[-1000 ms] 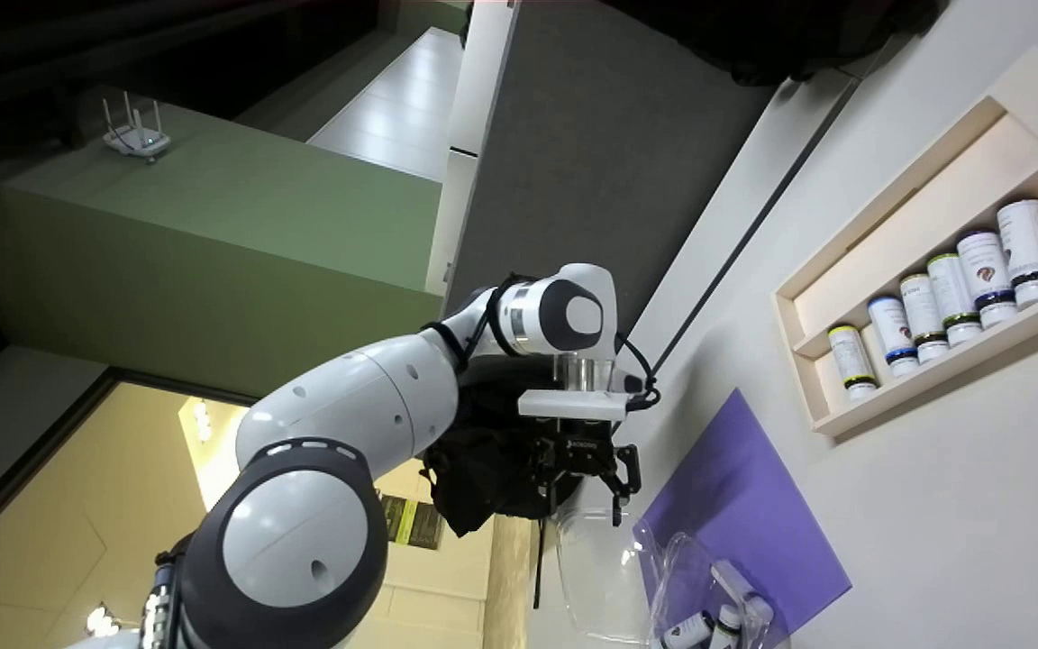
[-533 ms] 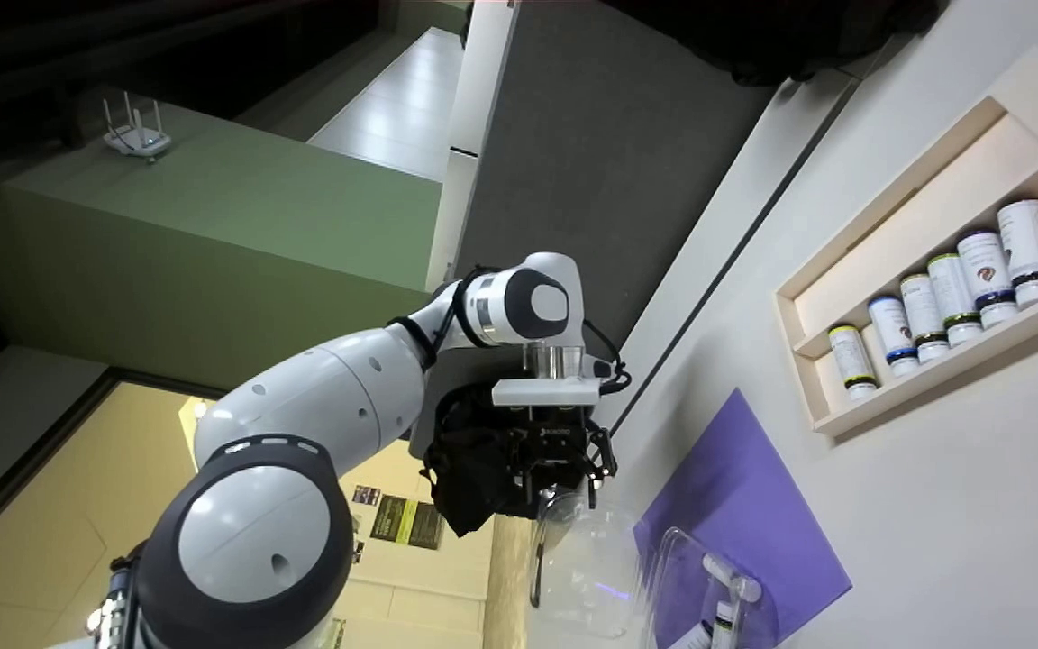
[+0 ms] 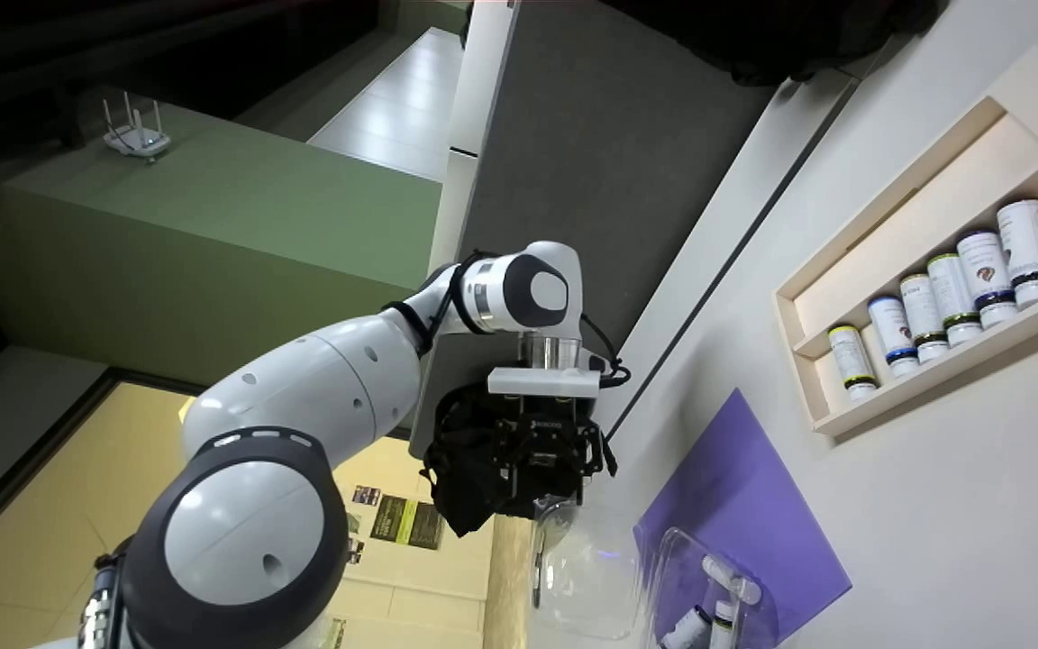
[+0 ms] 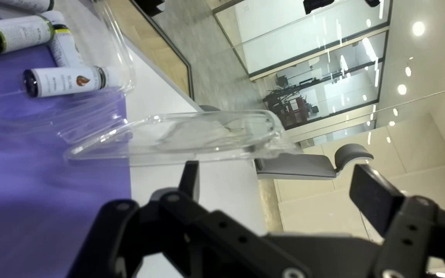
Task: Close the lid on the clear container
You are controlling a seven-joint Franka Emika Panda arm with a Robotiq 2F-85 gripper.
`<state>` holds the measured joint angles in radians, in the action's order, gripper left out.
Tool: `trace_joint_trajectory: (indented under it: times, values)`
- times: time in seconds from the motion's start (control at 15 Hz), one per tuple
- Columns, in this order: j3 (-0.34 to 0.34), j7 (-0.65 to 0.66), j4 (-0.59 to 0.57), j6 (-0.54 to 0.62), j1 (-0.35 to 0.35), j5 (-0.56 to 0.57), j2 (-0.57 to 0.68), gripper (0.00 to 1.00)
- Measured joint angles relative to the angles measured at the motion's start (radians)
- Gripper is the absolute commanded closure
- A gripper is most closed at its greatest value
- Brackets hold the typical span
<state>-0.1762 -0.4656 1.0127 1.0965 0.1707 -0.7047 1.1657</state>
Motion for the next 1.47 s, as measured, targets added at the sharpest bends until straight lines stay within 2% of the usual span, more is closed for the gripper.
trace_joint_trajectory:
  times: [0.53,0.87,1.13,1.47]
  values:
    - [0.002,0.051,0.011,-0.165,-0.003,-0.006,0.0,0.0]
    - [0.03,0.108,0.047,-0.213,-0.005,-0.004,-0.004,0.0]
    - [0.075,0.125,0.14,-0.218,-0.005,0.008,-0.038,0.0]
    - [0.141,0.124,0.335,-0.201,-0.006,0.042,-0.136,0.0]
